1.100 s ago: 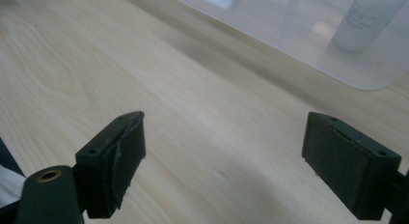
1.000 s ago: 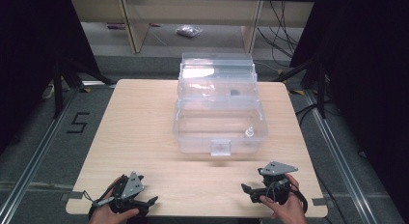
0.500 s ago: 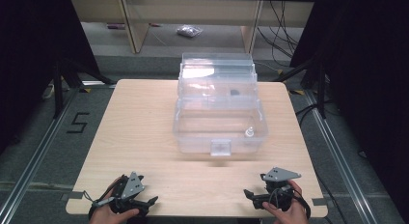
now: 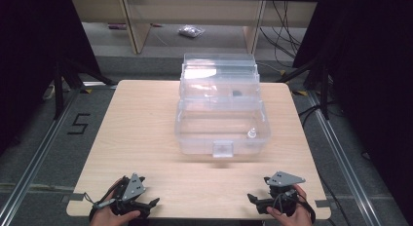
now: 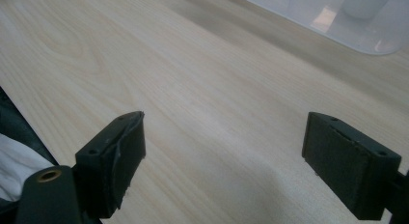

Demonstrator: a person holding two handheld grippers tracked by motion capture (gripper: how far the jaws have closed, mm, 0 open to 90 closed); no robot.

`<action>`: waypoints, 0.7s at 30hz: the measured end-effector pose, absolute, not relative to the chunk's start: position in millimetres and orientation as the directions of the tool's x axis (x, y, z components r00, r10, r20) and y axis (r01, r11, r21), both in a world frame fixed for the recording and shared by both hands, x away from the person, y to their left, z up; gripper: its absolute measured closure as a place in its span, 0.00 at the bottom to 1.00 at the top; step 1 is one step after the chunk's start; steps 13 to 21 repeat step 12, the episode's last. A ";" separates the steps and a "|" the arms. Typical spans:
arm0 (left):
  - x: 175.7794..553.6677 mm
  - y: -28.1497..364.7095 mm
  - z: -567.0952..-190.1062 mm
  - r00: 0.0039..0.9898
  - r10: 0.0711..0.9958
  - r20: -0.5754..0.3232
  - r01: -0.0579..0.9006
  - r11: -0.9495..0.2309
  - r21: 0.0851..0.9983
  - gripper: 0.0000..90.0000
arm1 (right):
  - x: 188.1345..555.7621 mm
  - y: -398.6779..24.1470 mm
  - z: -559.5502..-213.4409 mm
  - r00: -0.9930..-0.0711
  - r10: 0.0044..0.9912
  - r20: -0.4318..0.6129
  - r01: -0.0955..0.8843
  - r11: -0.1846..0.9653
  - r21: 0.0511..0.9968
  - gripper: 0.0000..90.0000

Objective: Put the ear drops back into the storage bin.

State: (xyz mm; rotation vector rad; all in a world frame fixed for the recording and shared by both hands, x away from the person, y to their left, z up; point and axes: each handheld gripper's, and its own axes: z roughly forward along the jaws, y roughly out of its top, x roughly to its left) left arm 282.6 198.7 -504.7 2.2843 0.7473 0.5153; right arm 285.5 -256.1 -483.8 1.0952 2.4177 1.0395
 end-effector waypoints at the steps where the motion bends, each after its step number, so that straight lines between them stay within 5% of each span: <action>1: 282.1 197.7 -505.5 0.753 0.643 0.143 0.374 -0.596 0.711 0.17 | 286.0 -255.8 -484.6 -0.662 0.749 0.026 0.541 0.454 0.708 0.18; 21: 282.2 197.9 -504.7 0.758 0.635 0.152 0.370 -0.609 0.702 0.17 | 287.5 -255.9 -484.4 -0.672 0.740 0.014 0.528 0.465 0.711 0.18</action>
